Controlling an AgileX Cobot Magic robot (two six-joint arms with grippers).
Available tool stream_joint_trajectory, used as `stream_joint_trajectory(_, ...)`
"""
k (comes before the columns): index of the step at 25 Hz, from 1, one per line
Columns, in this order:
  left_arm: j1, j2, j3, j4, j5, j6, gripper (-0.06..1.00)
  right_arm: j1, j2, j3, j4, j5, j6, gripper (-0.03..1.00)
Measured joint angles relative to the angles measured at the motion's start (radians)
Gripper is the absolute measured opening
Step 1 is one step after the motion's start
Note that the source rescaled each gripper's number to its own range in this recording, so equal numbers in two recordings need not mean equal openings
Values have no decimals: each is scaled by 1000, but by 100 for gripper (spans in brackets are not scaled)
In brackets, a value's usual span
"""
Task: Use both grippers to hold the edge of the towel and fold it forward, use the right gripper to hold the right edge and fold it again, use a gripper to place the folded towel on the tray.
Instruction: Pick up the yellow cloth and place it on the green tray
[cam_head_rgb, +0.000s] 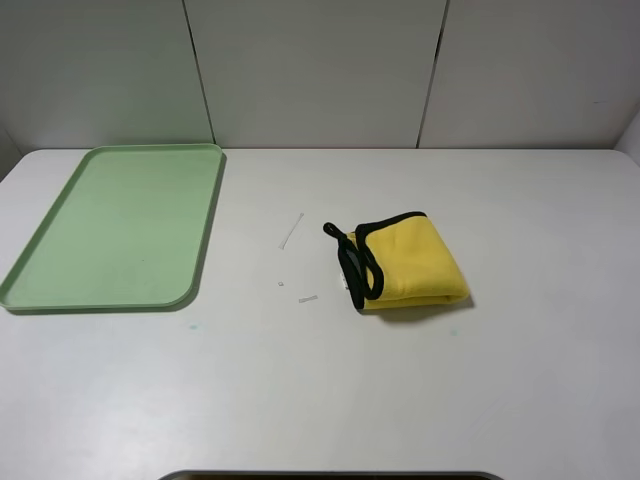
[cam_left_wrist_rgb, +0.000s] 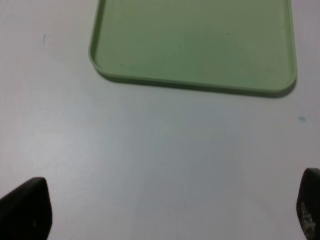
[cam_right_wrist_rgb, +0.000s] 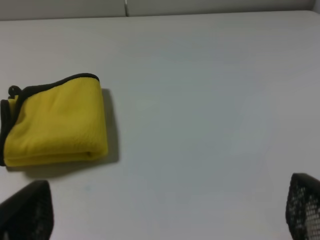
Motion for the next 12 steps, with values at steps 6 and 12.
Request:
stream_joint_trajectory(6,0,0,0,0,0,0,98,0,0,0,6,0,0,100)
stream_joint_trajectory(12,0,0,0,0,0,0,98,0,-1,0,6,0,0,100)
